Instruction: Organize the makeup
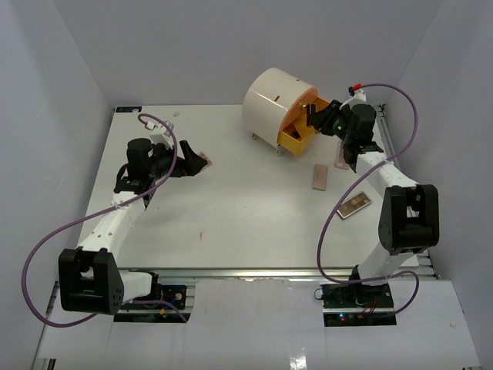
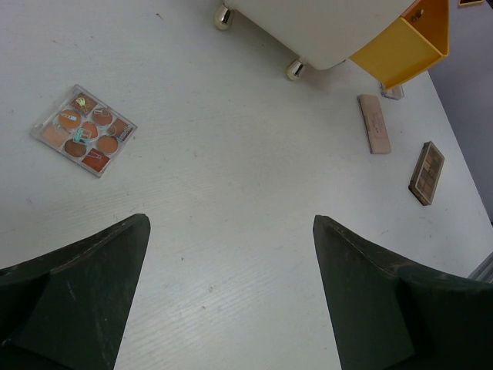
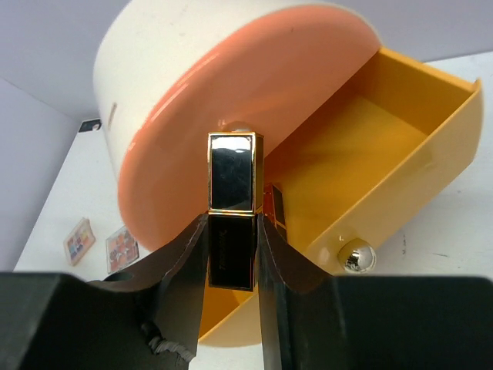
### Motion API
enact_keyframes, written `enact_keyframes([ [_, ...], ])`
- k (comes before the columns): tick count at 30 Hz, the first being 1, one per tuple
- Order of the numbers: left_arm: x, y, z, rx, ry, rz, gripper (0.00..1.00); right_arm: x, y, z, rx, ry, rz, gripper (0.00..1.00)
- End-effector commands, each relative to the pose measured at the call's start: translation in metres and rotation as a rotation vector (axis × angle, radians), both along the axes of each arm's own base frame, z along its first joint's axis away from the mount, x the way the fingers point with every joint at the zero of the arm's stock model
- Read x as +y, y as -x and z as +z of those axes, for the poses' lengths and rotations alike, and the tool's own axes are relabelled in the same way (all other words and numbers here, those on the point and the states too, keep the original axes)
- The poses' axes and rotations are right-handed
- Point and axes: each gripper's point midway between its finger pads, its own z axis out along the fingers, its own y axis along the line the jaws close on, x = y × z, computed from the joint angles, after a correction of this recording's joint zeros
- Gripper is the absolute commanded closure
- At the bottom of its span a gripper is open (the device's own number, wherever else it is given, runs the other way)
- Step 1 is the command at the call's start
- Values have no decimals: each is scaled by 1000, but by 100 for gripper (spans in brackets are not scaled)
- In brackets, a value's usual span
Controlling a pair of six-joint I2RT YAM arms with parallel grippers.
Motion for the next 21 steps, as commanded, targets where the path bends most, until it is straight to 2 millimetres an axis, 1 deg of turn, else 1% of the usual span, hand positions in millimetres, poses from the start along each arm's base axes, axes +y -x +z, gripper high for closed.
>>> enact_keyframes([
  [1, 2, -4, 20, -61, -13, 8, 2, 0, -24, 23, -39, -90, -50, 73],
  [2, 2, -4, 20, -61, -14, 7, 2, 0, -26, 19, -32, -89, -52, 71],
  [4, 2, -4, 20, -60, -14, 4, 2, 0, -27, 14, -26, -86, -49, 63],
  [9, 1, -5, 18, -54, -11, 3, 2, 2, -26, 20, -55, -75, -32, 45],
  [13, 1, -5, 17, -52, -13, 1, 2, 4, -23, 25, -70, -71, -15, 39],
  [15, 0, -4, 18, -55, -11, -7, 2, 3, -20, 31, -85, -66, -13, 40],
  [17, -3, -3, 19, -64, -4, -29, 2, 2, -14, 40, -114, -40, -3, 43],
  [18, -5, -2, 20, -70, 1, -42, 2, 2, -8, 46, -135, -22, 5, 45],
  [19, -10, 0, 21, -78, 13, -76, 2, 1, -4, 47, -142, 9, 17, 48],
  [20, -13, 1, 22, -85, 22, -93, 2, 1, 3, 55, -181, 60, 38, 50],
  [21, -16, -1, 24, -94, 37, -107, 2, -1, 11, 57, -203, 103, 52, 55],
])
